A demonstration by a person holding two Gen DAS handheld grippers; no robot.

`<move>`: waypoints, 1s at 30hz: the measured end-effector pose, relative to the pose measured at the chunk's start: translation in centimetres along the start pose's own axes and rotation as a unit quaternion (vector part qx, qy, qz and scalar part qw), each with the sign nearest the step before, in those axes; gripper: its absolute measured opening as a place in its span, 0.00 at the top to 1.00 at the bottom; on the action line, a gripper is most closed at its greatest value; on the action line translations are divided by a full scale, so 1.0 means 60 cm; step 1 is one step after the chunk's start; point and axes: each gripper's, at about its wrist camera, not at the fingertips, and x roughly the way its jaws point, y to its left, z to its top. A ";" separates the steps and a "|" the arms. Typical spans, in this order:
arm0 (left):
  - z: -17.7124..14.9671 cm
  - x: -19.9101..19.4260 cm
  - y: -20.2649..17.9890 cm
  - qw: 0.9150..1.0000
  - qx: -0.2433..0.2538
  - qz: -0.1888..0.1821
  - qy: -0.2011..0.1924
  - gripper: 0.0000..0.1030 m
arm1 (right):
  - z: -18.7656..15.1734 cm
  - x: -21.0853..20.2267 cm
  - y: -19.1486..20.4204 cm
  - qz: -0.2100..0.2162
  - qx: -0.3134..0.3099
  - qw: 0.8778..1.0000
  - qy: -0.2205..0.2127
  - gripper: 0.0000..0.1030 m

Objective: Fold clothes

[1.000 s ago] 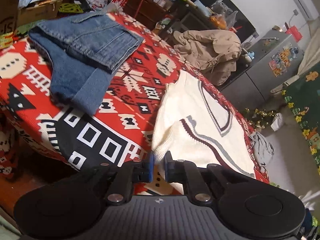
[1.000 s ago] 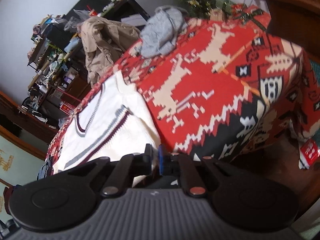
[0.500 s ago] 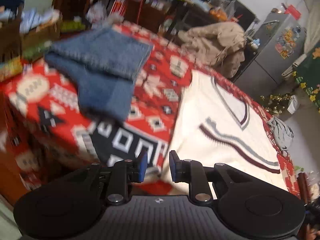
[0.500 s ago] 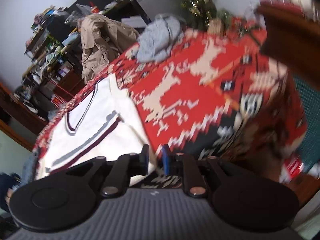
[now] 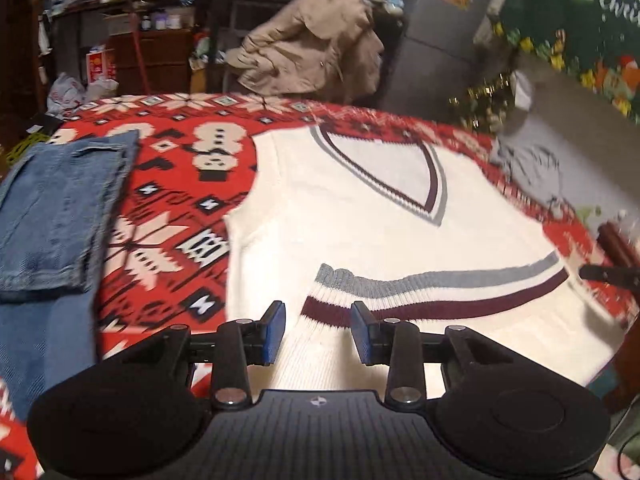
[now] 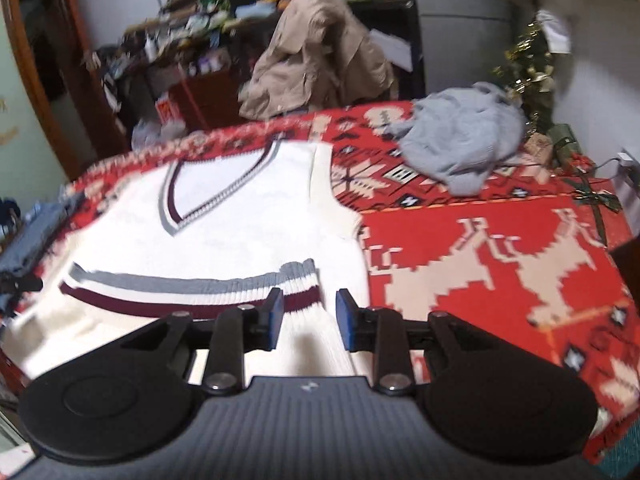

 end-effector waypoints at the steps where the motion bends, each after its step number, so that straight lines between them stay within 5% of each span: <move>1: 0.003 0.011 0.001 1.000 0.001 -0.001 0.006 0.66 | 0.003 0.015 0.001 -0.001 -0.002 1.000 0.006 0.70; 5: 0.001 0.038 0.003 1.000 0.004 -0.007 0.026 0.68 | 0.006 0.057 0.002 -0.004 -0.010 1.000 0.027 0.70; 6: 0.000 0.037 0.001 1.000 0.009 -0.007 0.026 0.79 | 0.006 0.060 0.005 -0.002 -0.014 1.000 0.027 0.70; 7: -0.001 0.036 -0.002 1.000 0.014 -0.006 0.025 0.91 | 0.006 0.062 0.007 -0.001 -0.018 0.999 0.028 0.75; 8: -0.003 0.033 -0.005 1.000 0.015 -0.002 0.022 0.91 | 0.006 0.065 0.010 0.001 -0.022 0.999 0.029 0.91; 11: 0.001 0.020 -0.011 1.000 0.011 0.010 0.003 0.92 | 0.007 0.064 0.021 0.003 -0.034 0.999 0.023 0.94; 15: 0.029 -0.007 -0.007 0.999 -0.011 0.012 -0.041 0.93 | 0.032 0.026 0.030 0.007 -0.014 1.000 -0.025 0.94; 18: 0.050 -0.013 -0.004 0.998 -0.018 0.017 -0.063 0.92 | 0.041 0.051 0.024 0.001 -0.007 1.000 -0.013 0.94; 27: 0.031 0.066 0.023 0.999 -0.041 0.032 -0.005 0.86 | 0.047 0.122 0.004 -0.020 0.014 1.000 0.016 0.93; 30: 0.030 0.053 0.035 0.997 -0.068 0.032 -0.008 0.76 | 0.040 0.119 -0.001 -0.034 0.028 0.999 0.004 0.73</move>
